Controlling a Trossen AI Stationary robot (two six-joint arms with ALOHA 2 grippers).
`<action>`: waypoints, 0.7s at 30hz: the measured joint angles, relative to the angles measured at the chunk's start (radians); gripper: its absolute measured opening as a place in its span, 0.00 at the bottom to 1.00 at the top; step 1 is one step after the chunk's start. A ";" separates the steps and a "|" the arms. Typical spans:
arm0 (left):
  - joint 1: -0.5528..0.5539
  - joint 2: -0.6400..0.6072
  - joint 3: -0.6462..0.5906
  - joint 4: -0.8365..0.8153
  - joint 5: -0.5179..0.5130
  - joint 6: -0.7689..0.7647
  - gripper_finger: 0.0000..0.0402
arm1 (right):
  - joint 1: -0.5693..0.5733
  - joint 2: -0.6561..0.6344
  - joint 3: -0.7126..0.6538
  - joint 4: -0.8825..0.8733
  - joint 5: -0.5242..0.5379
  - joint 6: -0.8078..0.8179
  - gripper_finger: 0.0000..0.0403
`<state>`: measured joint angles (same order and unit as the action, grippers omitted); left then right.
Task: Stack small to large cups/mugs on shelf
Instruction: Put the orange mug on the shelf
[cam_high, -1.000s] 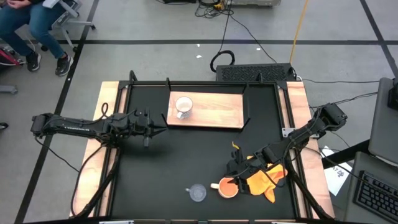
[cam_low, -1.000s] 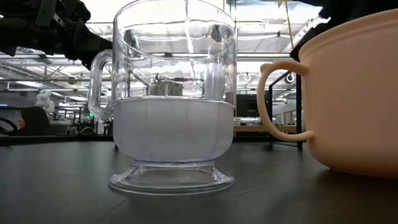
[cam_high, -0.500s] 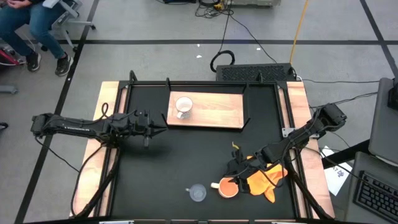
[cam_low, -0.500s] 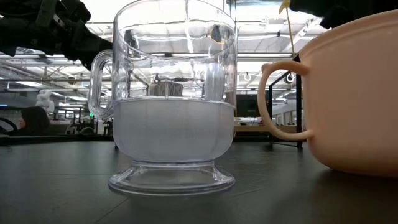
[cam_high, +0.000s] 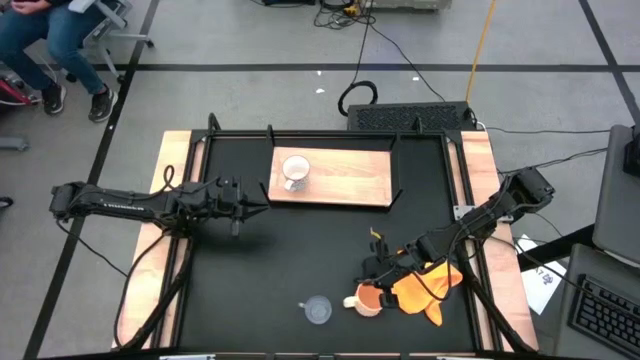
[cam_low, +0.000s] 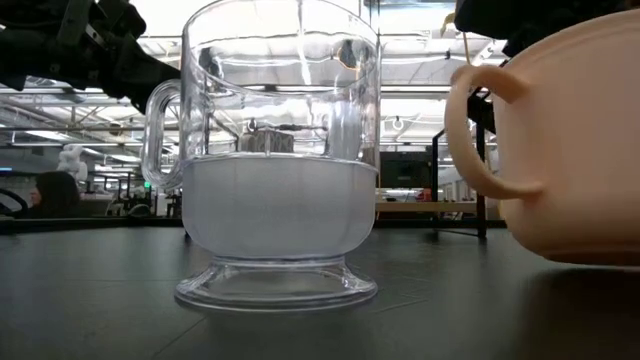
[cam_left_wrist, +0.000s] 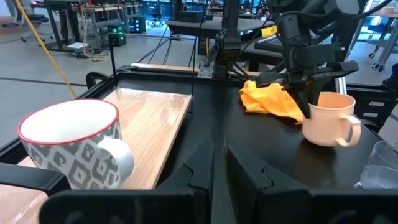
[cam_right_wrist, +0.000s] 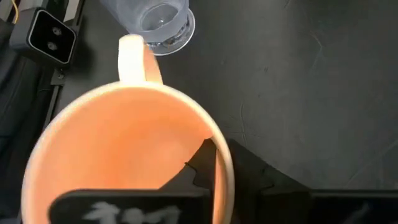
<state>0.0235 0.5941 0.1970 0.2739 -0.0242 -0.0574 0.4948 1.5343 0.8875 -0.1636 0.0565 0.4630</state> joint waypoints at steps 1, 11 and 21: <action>0.000 0.000 0.000 -0.003 0.000 0.000 0.10 | -0.001 0.000 0.000 0.001 -0.001 -0.013 0.02; 0.000 0.000 0.000 -0.004 0.000 0.000 0.10 | -0.013 -0.001 0.000 0.010 -0.004 -0.095 0.01; 0.000 0.000 0.000 0.000 0.000 -0.004 0.10 | -0.108 -0.004 0.025 -0.081 -0.060 -0.109 0.01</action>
<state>0.0235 0.5944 0.1970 0.2741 -0.0242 -0.0618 0.3870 1.5303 0.9126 -0.2442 -0.0036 0.3538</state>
